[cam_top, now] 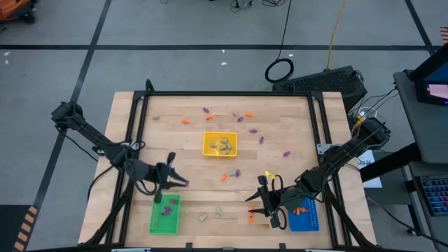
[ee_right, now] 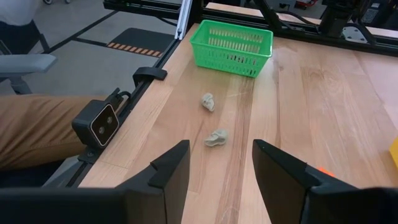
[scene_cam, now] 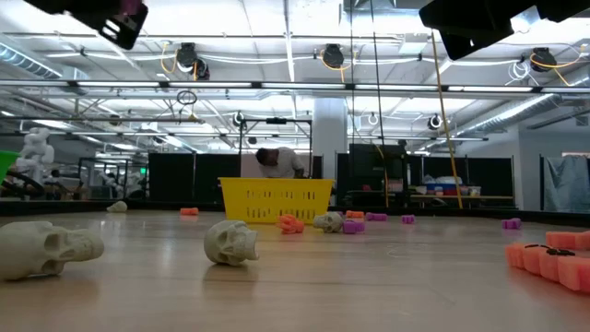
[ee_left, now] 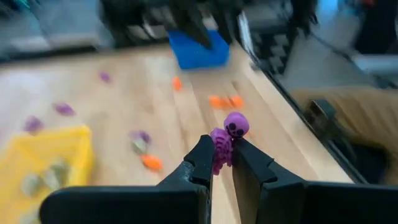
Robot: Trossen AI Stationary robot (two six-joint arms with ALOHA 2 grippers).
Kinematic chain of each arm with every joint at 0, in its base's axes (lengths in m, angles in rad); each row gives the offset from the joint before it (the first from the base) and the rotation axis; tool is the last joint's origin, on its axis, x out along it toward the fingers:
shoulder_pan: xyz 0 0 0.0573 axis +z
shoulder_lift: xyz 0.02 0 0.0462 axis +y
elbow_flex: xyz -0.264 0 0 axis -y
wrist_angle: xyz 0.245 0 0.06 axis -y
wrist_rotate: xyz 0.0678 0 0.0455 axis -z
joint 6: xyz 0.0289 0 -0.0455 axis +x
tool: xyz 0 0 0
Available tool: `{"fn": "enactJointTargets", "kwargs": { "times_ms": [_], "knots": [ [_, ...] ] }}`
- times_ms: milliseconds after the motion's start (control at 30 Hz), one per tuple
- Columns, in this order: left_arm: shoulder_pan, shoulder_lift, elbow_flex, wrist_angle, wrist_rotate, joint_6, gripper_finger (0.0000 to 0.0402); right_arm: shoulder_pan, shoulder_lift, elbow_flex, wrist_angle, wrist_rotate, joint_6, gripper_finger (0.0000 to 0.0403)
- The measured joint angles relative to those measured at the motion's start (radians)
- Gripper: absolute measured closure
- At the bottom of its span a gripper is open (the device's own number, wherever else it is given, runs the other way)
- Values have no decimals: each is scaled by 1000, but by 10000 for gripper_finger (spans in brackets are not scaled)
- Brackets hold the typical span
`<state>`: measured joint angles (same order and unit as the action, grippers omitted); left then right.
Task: Sort Halloween decoration
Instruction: Put the purple skeleton toy in the green basket
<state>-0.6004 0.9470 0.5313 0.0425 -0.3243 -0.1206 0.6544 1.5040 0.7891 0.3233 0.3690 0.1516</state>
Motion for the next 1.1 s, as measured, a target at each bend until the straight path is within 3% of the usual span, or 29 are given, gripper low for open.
{"fn": "enactJointTargets", "kwargs": {
  "times_ms": [200,333,567,1100],
  "knots": [
    [-43,-2,174,-376,36,-217,368,0,0,0,0,0,0,243],
    [-95,-2,232,-489,61,-347,368,0,0,0,0,0,0,243],
    [-200,42,236,-528,133,-527,368,0,0,0,0,0,0,243],
    [-266,396,234,-530,217,-711,368,0,0,0,0,0,0,243]
  ]
}}
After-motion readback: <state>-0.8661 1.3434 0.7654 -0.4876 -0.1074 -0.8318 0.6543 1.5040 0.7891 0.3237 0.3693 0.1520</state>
